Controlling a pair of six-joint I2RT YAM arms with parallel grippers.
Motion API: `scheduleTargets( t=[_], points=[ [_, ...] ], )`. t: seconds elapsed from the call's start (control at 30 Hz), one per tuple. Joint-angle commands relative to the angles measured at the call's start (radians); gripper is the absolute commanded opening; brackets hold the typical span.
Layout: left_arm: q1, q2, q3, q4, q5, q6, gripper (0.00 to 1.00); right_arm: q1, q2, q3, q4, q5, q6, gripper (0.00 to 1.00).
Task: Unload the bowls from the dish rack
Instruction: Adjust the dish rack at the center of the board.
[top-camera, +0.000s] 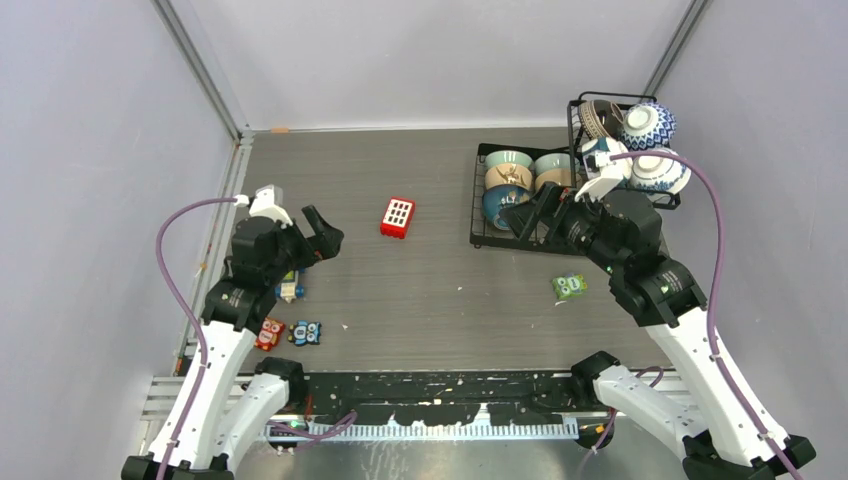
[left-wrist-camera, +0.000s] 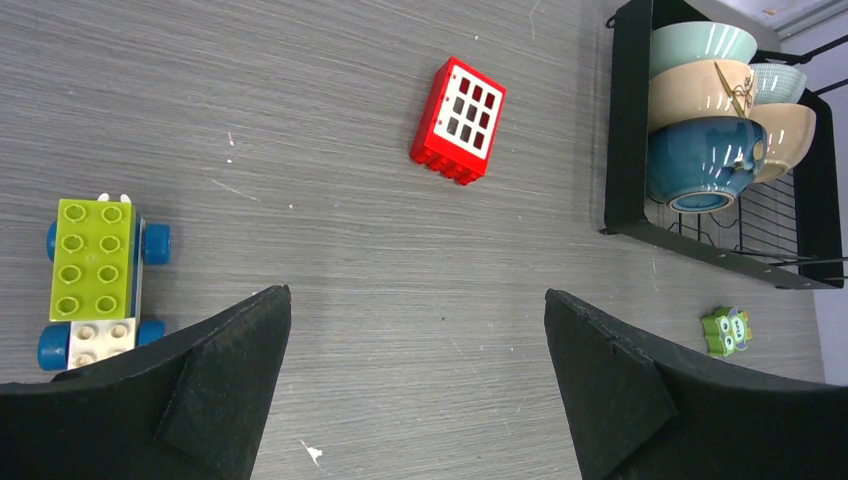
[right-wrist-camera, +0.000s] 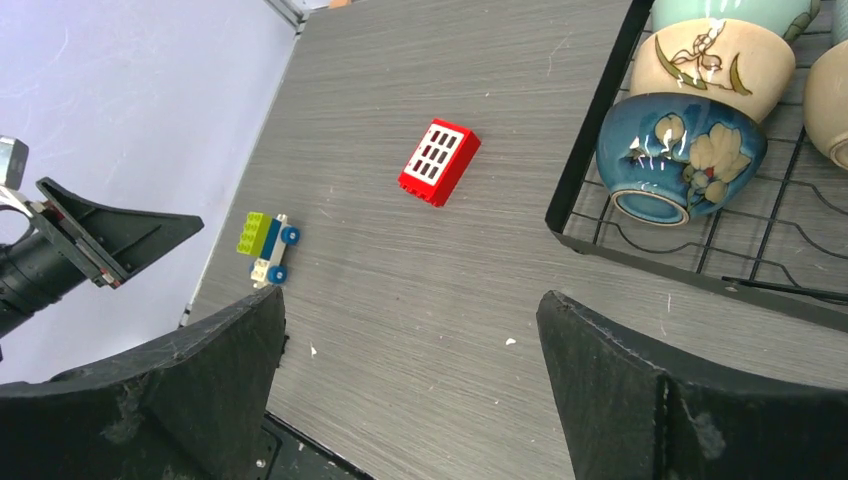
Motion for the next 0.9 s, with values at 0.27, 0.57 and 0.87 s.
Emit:
scheduleTargets(
  t=[0.27, 0.57, 0.87],
  points=[
    [-0.002, 0.003, -0.008, 0.044, 0.035, 0.019, 1.00, 0.003, -0.076, -0.056, 0.120, 0.199, 0.130, 1.00],
    [-0.064, 0.114, 0.032, 0.092, 0.151, 0.058, 1.00, 0.005, -0.031, 0.016, -0.020, 0.087, 0.007, 1.00],
    [-0.318, 0.309, 0.192, 0.066, -0.062, 0.067, 1.00, 0.007, 0.008, -0.051, -0.074, 0.101, -0.013, 1.00]
  ],
)
